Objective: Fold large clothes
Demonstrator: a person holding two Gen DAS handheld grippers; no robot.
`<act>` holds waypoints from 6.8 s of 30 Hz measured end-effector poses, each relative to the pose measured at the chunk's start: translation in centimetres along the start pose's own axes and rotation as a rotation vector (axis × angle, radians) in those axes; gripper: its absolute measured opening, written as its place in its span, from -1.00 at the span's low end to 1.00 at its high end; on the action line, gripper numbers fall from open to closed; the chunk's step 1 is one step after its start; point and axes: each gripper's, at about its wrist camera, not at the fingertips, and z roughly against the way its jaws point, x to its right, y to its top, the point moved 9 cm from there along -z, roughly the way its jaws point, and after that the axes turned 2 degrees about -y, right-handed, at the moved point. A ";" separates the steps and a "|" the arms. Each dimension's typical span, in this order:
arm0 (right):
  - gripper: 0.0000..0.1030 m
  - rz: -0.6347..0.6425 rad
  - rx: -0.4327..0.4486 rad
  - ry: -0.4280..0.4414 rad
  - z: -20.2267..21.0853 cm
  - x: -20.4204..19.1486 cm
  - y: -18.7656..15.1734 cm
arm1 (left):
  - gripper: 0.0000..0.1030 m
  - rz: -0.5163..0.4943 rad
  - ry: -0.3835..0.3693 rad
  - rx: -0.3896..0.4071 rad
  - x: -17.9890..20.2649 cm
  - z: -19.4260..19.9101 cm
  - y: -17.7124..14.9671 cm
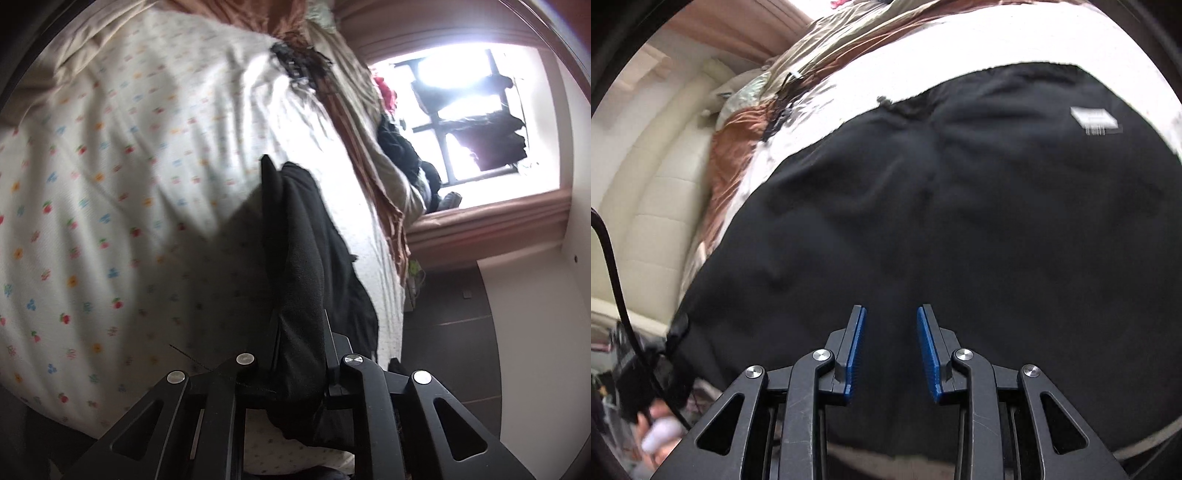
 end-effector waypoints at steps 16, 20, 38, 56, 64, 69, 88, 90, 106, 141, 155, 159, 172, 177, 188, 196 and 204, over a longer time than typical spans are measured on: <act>-0.82 -0.011 -0.065 -0.018 0.4 0.7 -7.5 | -0.71 -0.228 -0.081 -0.061 12.1 -2.7 -2.5; -0.84 -0.037 -0.080 0.037 1.0 0.5 -8.5 | -0.71 -0.283 -0.103 -0.081 15.0 -3.7 -3.8; -0.56 -0.168 0.287 0.103 16.3 9.3 -4.5 | -0.71 -0.497 -0.096 -0.246 23.6 -11.3 -13.2; 0.20 -0.329 0.362 0.158 19.3 18.5 -4.3 | 0.38 -0.609 -0.089 -0.470 23.8 -19.0 -20.8; 0.23 -0.305 0.324 0.151 16.5 17.8 -1.9 | 0.39 -0.522 0.050 -0.358 17.8 -16.4 -14.8; 0.23 -0.316 0.323 0.150 15.8 17.6 -0.5 | 0.39 -0.534 0.142 -0.327 14.4 -15.0 -13.3; -0.88 -0.381 0.350 0.232 14.4 20.2 -4.8 | 0.38 -0.561 0.280 -0.406 8.5 -17.6 -14.0; -0.88 -0.392 0.342 0.227 13.8 20.8 -5.3 | 0.38 -0.565 0.289 -0.419 8.1 -18.2 -14.2; -0.60 -0.377 0.253 0.142 13.2 21.4 -6.8 | 0.36 -0.561 0.290 -0.439 7.0 -20.2 -13.6; 0.02 -0.168 0.230 0.119 9.8 19.7 13.1 | 0.36 -0.503 0.287 -0.342 9.6 -31.9 -3.5; -0.92 -0.125 0.240 0.113 9.1 18.9 13.4 | 0.36 -0.533 0.258 -0.348 10.7 -33.0 -3.7; -0.94 -0.118 0.312 0.112 11.2 18.8 13.0 | 0.36 -0.550 0.231 -0.362 11.5 -32.4 -4.8; -0.95 -0.228 0.281 0.093 8.4 23.3 11.0 | 0.15 -0.567 0.270 -0.377 10.0 -30.9 -7.3; -0.38 -0.203 0.275 0.063 9.4 23.2 10.8 | 0.07 -0.544 0.259 -0.351 9.4 -30.4 -7.3; 0.35 -0.172 0.133 0.125 8.2 24.0 9.0 | 0.06 -0.527 0.246 -0.352 9.4 -30.3 -7.3; 0.63 -0.178 0.086 0.197 6.5 23.3 9.0 | 0.06 -0.510 0.235 -0.357 9.4 -30.2 -7.2; 0.63 -0.179 0.070 0.281 5.1 22.1 10.3 | 0.06 -0.496 0.228 -0.361 9.3 -30.1 -7.2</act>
